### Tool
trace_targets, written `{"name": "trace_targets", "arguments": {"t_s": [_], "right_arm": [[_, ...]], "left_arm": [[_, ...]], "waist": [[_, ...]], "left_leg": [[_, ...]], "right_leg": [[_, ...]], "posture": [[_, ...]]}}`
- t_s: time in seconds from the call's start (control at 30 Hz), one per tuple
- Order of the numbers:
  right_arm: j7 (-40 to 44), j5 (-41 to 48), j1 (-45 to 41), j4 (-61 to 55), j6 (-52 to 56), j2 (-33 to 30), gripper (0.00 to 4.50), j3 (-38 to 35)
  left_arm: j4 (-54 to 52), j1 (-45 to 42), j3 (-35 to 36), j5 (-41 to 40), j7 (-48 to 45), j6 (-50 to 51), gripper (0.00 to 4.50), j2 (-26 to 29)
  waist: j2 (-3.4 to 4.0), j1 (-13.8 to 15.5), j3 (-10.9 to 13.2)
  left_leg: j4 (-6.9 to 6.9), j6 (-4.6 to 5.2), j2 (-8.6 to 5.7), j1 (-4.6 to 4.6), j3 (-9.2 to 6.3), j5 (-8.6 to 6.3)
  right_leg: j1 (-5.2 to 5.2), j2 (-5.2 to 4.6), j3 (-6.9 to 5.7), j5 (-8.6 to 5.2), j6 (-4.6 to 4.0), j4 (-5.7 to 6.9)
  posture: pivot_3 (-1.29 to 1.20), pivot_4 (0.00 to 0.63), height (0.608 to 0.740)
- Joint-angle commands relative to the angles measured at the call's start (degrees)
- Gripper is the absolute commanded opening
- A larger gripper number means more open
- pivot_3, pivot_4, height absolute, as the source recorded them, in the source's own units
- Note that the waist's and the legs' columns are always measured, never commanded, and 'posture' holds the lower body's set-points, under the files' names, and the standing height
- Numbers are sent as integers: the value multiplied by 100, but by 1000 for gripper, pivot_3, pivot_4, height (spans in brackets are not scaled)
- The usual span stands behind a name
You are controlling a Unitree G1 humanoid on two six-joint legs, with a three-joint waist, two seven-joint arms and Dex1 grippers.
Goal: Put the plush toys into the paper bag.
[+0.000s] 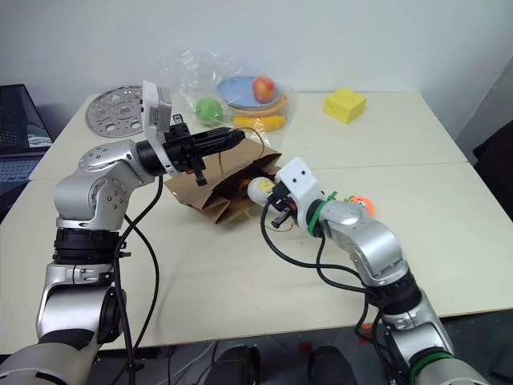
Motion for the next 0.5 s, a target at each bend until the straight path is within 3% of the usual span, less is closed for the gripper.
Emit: {"name": "trace_targets", "arguments": {"t_s": [0.03,0.5], "right_arm": [[-12,-91,-252,397,-307,364,10,66],[-731,-460,-934,3006,-1515,1762,10,-600]], "left_arm": [[-382,-30,45,-250,-22,186,0,-6],[-819,-51,252,-1006,61,1084,0,0]], "waist": [[0,1,0],[1,-12,1]], "left_leg": [[0,0,0,-1,0,0],[-3,-2,2,-5,3,1]], "right_leg": [[-1,0,1,0,0,1],[-14,-2,2,0,0,8]], "posture": [[0,150,740],[0,150,740]]}}
